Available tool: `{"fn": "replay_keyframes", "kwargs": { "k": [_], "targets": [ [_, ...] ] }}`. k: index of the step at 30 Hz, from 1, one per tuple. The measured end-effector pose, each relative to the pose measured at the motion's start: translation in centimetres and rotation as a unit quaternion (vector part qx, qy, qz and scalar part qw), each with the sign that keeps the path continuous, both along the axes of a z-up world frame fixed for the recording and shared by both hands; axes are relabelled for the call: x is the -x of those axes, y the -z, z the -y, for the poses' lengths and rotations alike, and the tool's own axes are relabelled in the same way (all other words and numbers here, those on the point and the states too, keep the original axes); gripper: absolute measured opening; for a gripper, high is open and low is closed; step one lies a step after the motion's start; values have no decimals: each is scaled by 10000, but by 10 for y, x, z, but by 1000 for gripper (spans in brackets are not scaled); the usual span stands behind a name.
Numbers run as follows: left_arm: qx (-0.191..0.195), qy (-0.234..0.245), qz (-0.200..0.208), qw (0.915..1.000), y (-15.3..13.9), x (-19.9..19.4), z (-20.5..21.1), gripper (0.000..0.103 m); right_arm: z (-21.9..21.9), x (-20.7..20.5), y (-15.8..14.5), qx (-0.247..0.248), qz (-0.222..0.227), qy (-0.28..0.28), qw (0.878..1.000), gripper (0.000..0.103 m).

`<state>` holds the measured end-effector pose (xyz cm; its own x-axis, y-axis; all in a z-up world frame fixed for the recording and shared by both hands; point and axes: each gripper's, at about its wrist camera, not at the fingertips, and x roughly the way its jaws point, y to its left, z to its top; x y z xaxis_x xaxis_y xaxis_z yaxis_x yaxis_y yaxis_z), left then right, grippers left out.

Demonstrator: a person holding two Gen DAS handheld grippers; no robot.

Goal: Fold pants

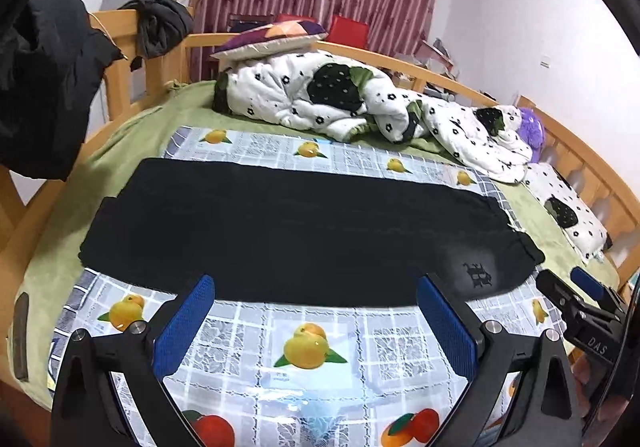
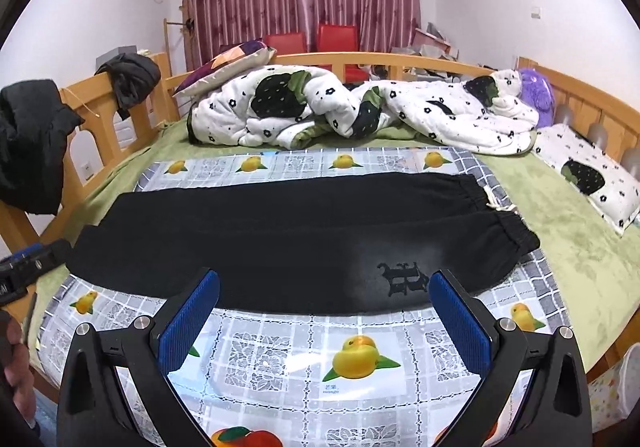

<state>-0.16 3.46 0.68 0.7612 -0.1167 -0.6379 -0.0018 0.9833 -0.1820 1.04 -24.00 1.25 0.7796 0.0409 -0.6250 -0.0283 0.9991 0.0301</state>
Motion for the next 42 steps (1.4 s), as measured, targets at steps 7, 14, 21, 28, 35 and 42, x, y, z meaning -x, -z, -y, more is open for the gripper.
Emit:
{"fn": "replay_keyframes", "kwargs": {
  "k": [7, 14, 21, 28, 35, 42],
  "targets": [
    [-168, -22, -57, 9998, 2, -2, 2, 101, 3, 0, 0, 36, -6, 3, 10000, 103],
    [-301, -51, -64, 9995, 5, -3, 3, 101, 8, 2, -1, -76, 10, 31, 10000, 103],
    [-482, 40, 74, 9988, -2, 2, 10, 101, 13, -2, 0, -70, -13, 127, 9999, 103],
    [-608, 58, -38, 9981, 3, -2, 12, 101, 16, 2, -1, -114, 40, 89, 9999, 103],
    [-505, -24, 20, 9987, 1, -1, 9, 101, 17, 2, 1, -22, 38, 59, 10000, 103],
    [-575, 1, 83, 9983, 4, -2, 12, 101, 22, -1, 6, -47, 8, 151, 9999, 103]
  ]
}}
